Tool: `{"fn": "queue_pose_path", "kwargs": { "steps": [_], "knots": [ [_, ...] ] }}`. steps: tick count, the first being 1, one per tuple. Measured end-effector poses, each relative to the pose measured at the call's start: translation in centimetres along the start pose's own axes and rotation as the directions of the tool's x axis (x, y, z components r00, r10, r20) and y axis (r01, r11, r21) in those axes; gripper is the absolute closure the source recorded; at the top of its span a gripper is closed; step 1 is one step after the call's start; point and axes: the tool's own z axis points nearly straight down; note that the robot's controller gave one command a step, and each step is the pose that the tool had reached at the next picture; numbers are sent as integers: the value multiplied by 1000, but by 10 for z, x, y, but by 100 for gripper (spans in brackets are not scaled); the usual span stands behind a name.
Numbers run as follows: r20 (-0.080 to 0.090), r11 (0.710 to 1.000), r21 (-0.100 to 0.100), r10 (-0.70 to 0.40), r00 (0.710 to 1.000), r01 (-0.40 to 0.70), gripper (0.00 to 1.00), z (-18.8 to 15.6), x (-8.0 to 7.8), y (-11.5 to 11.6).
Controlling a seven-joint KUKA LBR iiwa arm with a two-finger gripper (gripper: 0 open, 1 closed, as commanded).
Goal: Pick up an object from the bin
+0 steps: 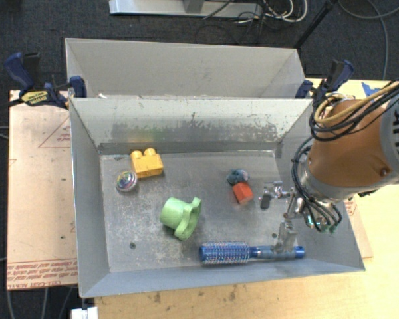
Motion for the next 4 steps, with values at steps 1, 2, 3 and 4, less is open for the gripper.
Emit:
{"fn": "queue_pose_path", "kwargs": {
  "steps": [1, 2, 3, 4],
  "knots": [
    [0, 991, -1, 132, 991, -132, 0, 100, -13, 52],
    [16, 991, -1, 134, 991, -134, 100, 97, -17, 50],
    [17, 995, -1, 100, 995, -100, 100, -23, -23, 61],
    [9, 995, 0, 100, 995, -100, 0, -19, -22, 61]
  ]
}}
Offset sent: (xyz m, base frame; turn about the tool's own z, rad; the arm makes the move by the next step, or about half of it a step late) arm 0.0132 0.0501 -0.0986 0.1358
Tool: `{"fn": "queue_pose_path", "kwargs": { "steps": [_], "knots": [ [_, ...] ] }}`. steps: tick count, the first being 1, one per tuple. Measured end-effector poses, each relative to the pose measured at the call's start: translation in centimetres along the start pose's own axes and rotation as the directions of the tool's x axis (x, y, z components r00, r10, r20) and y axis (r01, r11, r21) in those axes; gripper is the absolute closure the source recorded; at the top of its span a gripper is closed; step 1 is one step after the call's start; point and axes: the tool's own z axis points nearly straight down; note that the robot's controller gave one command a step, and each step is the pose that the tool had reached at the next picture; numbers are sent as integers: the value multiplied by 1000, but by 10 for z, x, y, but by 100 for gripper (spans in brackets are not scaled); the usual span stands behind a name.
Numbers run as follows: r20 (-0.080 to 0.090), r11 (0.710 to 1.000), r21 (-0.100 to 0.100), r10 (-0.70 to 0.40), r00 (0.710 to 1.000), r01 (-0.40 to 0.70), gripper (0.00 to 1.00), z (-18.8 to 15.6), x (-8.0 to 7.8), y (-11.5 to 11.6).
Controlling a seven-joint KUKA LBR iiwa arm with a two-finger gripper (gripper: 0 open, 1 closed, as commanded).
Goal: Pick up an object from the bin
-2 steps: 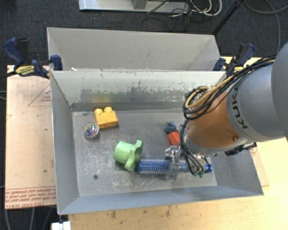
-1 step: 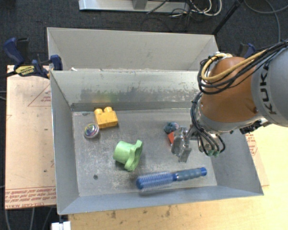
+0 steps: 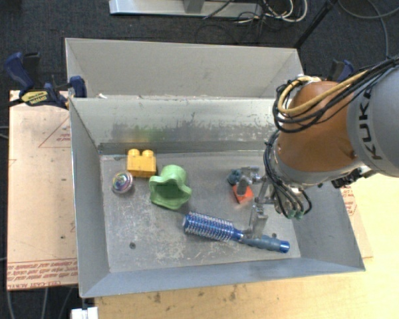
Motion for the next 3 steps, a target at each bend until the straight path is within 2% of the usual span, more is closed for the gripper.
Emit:
{"fn": "queue_pose_path", "kwargs": {
  "steps": [1, 2, 3],
  "knots": [
    [-9, 995, 0, 101, 995, -101, 0, 117, 0, 35],
    [-3, 995, 0, 102, 995, -102, 100, 113, -2, 33],
    [7, 1000, -2, 19, 1000, -19, 100, -16, 4, 36]
  ]
}}
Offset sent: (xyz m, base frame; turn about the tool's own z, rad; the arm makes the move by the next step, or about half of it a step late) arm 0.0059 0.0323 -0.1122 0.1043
